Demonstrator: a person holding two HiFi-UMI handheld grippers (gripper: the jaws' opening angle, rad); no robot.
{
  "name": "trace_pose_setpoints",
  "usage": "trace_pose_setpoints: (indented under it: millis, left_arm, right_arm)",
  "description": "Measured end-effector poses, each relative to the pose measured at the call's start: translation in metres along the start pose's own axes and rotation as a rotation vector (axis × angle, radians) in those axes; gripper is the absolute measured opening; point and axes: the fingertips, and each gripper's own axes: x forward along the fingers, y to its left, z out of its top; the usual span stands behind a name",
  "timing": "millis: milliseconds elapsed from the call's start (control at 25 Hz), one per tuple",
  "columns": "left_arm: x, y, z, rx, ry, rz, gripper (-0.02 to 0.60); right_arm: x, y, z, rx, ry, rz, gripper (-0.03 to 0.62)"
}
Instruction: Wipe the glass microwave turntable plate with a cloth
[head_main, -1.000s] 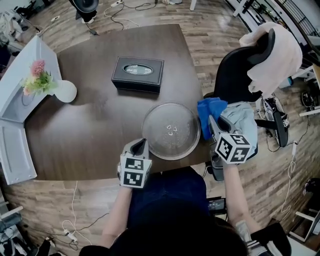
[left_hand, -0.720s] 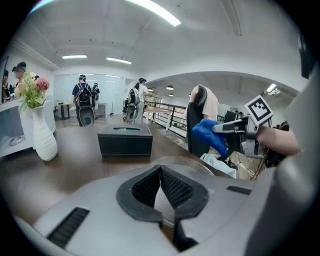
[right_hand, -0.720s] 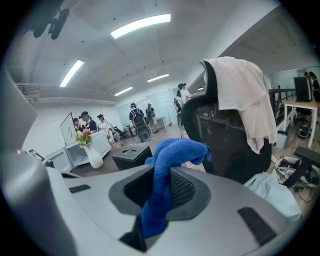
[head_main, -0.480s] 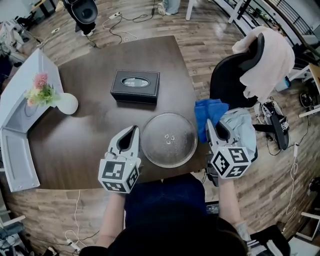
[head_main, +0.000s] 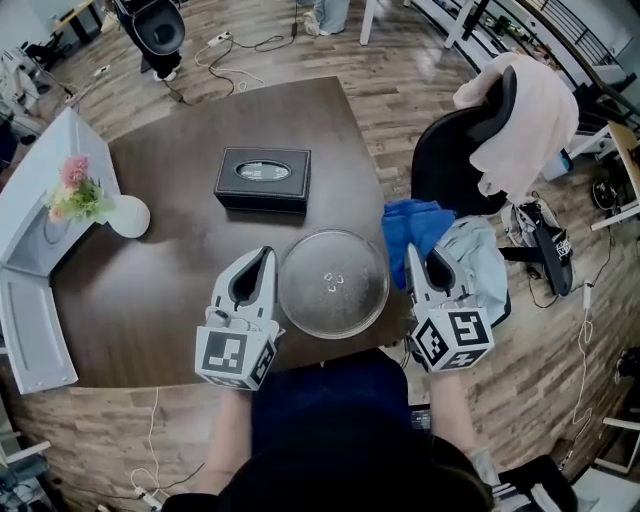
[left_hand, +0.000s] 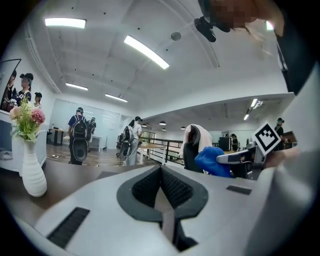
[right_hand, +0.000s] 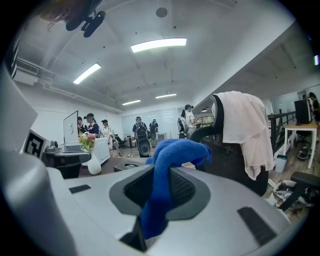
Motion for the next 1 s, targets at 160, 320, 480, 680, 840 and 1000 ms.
trace_pose_setpoints:
  millis: [160,320,480,680,840,1000]
  left_arm:
    - [-0.003,-0.002,-0.005,-0.010,0.008,-0.001,0.004]
    - [-0.006,0.001,-0.010,-0.027,0.023,0.000,0.004]
    - [-0.009,0.003,-0.014,-0.034,0.031,0.011,0.005]
    - [-0.010,0.001,-0.019,-0.029,0.050,0.004,0.005]
    - [-0.010,-0.002,-0.023,-0.024,0.066,0.002,0.005]
    - [-0.010,-0.002,-0.023,-0.023,0.069,-0.002,0.005]
  right_arm:
    - [-0.002,0.000,-0.005,0.012,0.014,-0.009,0.057]
    - [-0.002,0.001,-0.006,0.012,0.016,-0.011,0.057]
    - [-0.003,0.001,-0.007,0.012,0.019,-0.010,0.057]
    - [-0.003,0.002,-0.012,0.016,0.032,-0.016,0.057]
    - [-0.004,0.000,-0.014,0.026,0.038,-0.018,0.057]
    - [-0.004,0.000,-0.014,0.033,0.036,-0.013,0.057]
